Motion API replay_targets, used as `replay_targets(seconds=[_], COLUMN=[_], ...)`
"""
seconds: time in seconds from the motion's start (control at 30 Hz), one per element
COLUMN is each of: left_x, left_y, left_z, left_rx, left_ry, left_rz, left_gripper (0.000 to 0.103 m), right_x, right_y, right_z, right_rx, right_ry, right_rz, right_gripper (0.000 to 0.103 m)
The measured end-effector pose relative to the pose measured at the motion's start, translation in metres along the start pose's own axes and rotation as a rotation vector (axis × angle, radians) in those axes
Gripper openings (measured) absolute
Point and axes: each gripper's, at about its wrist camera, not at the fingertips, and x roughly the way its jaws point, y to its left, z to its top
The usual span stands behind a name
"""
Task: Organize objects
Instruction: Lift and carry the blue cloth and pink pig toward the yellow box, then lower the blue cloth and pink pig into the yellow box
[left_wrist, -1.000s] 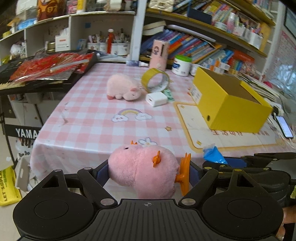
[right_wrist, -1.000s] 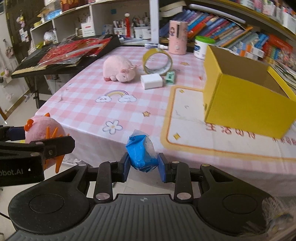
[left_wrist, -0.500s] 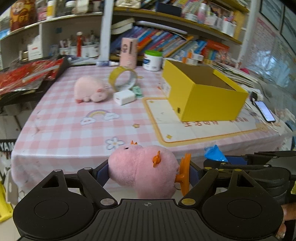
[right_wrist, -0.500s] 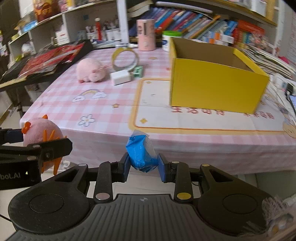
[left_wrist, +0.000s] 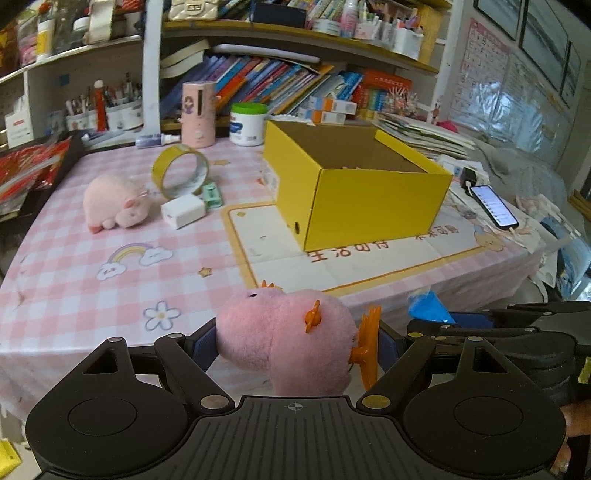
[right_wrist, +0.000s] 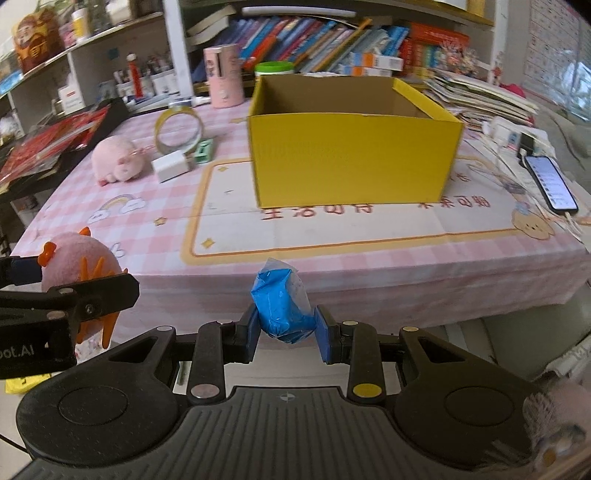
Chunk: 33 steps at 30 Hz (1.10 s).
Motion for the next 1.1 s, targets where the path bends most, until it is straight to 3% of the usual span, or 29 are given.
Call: replay_targets(seconds=[0.57, 0.9, 1.1], left_x=[0.034, 0.057, 0.071], left_y=[-0.026, -0.052, -0.071], left_z=[0.034, 0.068, 0.097], left_rx=[0.015, 0.033, 0.059], left_ry=[-0.017, -0.084, -0.156], left_rz=[0.008, -0.026, -0.028], left_gripper=[0.083, 0.083, 0.083], right_x=[0.023, 0.036, 0.037], right_y=[-0.036, -0.077, -0.105], right_z=[0.032, 0.063, 0.093], right_rx=[0.003, 0.022, 0.027], right_ry=[0.009, -0.018, -0.088], right_rz=[0.003, 0.001, 0.0], right_gripper=[0.029, 0.029, 0.029])
